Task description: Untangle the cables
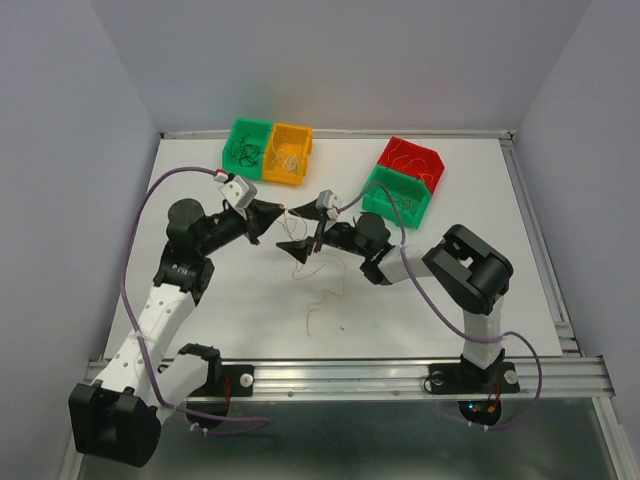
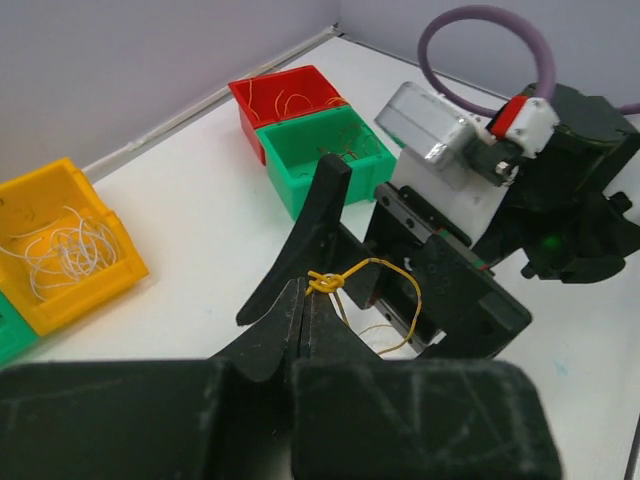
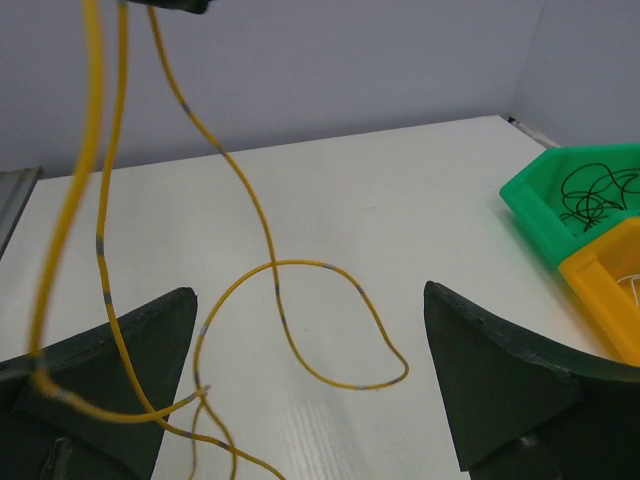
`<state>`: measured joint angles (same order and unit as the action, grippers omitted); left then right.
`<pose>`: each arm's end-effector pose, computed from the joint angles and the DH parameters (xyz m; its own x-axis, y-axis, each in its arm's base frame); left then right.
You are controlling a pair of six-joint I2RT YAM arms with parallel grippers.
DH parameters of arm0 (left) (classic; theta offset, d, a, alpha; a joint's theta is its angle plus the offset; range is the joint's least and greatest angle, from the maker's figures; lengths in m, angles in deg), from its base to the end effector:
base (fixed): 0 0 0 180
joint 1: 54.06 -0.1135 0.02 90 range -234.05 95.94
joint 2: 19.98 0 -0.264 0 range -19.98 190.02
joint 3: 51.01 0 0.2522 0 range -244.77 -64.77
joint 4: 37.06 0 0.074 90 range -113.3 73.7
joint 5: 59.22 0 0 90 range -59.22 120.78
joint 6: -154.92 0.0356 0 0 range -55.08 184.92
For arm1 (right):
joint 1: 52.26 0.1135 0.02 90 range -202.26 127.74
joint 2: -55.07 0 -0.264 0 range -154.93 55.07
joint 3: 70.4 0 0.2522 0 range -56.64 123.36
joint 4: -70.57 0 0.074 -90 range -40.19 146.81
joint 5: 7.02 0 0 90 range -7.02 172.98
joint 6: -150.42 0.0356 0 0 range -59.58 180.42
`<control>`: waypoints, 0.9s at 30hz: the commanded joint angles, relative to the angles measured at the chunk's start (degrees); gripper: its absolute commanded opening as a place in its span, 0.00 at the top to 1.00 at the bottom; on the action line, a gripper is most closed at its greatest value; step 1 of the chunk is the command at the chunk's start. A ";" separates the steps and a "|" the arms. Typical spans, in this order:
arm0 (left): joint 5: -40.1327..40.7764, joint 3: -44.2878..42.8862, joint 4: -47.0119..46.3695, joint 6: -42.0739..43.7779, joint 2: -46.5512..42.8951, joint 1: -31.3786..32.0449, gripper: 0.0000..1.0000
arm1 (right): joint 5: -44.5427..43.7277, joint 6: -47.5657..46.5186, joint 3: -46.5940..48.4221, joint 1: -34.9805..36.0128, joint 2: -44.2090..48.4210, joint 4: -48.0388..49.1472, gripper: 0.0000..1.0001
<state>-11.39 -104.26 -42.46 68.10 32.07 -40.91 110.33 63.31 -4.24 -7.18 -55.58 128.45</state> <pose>0.1986 -0.0709 0.3385 0.1571 0.0055 -0.9876 0.8105 0.5706 0.1321 0.2679 0.2918 0.2083 0.1157 0.1794 -0.9769 -0.9516 0.3021 -0.0572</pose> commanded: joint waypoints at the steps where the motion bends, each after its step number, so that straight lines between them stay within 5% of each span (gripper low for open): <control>1: -8.70 -4.98 2.11 0.07 1.47 0.48 0.98 | -2.92 -2.37 4.64 0.36 -1.76 4.92 0.00; 5: -13.98 -7.01 5.88 0.25 4.63 0.56 0.98 | -1.69 -2.37 5.61 0.27 -2.64 5.79 0.12; 9: -12.86 -7.71 7.12 2.70 5.78 0.56 0.93 | 0.07 0.00 2.90 0.36 -0.81 7.46 0.99; 13: -0.07 -5.71 2.75 2.80 3.50 0.48 0.68 | -0.27 1.93 -1.50 0.27 2.79 7.82 1.00; 18: 12.45 -2.97 -1.58 2.01 1.21 0.39 0.13 | -8.35 5.62 -6.78 0.36 8.69 7.55 0.99; 21: 13.70 -2.79 -1.85 2.09 0.60 0.39 0.01 | -15.12 6.95 -8.11 0.36 12.64 5.02 1.00; 27: 5.72 -1.21 -2.64 6.64 0.42 0.30 0.01 | -25.15 8.79 -6.09 0.36 16.43 1.23 0.99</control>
<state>-1.30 -107.25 -41.34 70.74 34.04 -40.65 93.92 70.35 -11.58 -7.18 -41.66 129.30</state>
